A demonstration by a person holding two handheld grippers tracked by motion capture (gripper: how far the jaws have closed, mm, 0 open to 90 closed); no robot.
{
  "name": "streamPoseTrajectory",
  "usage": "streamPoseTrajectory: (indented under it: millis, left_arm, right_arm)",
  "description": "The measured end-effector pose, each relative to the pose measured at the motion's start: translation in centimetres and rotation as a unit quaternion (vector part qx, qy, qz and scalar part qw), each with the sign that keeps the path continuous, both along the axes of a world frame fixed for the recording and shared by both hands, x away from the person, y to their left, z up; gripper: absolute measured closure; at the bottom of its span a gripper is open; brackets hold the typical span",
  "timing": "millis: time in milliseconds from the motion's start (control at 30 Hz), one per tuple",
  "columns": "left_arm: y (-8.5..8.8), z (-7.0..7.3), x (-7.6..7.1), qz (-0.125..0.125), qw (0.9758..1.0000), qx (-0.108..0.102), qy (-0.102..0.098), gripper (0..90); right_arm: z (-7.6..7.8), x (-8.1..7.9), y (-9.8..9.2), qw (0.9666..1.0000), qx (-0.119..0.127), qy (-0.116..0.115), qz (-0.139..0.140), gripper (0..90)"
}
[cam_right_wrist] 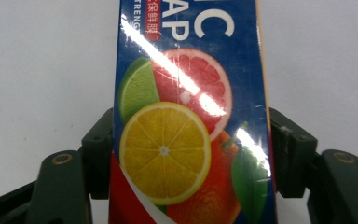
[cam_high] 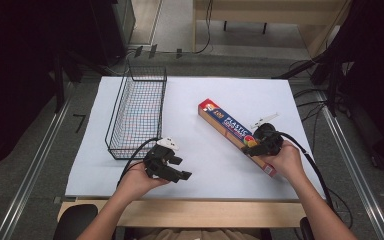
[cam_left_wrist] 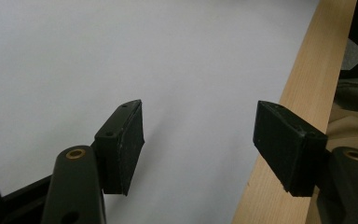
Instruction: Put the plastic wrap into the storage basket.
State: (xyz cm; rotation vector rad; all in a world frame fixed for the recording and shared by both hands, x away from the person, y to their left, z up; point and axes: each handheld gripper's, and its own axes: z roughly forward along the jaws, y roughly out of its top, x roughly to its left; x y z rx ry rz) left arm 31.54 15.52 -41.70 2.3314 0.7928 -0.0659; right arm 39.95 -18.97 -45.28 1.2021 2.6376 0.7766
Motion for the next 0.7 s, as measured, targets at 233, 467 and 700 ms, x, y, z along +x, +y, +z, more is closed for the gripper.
streamPoseTrajectory:
  millis: [233, 467, 700]
  left_arm:
    - [-0.3, -0.1, 0.1, -0.005, 1.0, 0.0, 0.0, 33.9]
    - [-0.5, -0.1, 0.3, -0.007, 1.0, 0.002, 0.0, 33.9]
    - [-0.3, 0.0, 0.4, -0.006, 1.0, 0.001, -0.003, 33.9]
  right_arm:
    - [-0.4, 0.3, 1.1, 0.9988, -0.047, 0.012, 0.003, 34.3]
    - [-0.2, 1.1, 1.8, 0.9988, -0.043, 0.021, -0.002, 35.4]
    - [0.0, 1.1, 2.1, 0.9986, -0.053, 0.007, -0.002, 40.3]
